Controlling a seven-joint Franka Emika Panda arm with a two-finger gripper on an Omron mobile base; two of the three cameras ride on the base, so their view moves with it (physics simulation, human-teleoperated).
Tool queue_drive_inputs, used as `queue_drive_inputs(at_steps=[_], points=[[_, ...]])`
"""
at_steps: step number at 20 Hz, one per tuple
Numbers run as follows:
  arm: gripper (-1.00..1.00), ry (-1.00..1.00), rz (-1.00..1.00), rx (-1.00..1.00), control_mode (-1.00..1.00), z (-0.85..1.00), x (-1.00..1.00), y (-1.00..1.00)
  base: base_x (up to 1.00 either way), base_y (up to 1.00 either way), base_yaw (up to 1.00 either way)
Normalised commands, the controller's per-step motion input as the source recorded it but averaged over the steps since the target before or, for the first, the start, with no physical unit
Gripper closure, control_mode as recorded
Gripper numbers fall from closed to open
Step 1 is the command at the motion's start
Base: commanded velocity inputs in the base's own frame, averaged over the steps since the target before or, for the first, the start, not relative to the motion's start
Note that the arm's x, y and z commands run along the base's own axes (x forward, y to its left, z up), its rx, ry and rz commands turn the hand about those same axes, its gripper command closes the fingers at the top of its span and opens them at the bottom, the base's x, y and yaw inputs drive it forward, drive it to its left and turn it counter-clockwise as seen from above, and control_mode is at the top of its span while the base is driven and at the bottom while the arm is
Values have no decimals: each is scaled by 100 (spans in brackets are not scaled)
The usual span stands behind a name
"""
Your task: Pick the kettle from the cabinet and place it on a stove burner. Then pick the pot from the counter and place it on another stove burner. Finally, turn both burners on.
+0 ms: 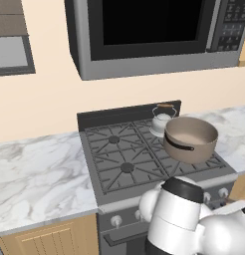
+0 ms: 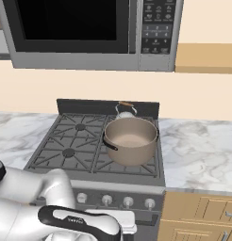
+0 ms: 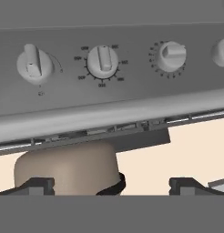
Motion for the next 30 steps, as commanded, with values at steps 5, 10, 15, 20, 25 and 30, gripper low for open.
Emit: queue_drive_inputs(at_steps=[5, 10, 15, 20, 25, 30], points=[[-100, -1, -3, 0, -100, -35, 11, -32, 0, 0, 0], [-100, 0, -5, 0, -100, -26, 14, -22, 0, 0, 0], [-100, -2, -1, 0, -100, -22, 17, -4, 0, 0, 0], [-100, -7, -1, -1, -100, -34, 13, -2, 0, 0, 0], [-100, -5, -5, 0, -100, -40, 1, -26, 0, 0, 0], [-100, -3, -4, 0, -100, -20, 0, -23, 0, 0, 0]])
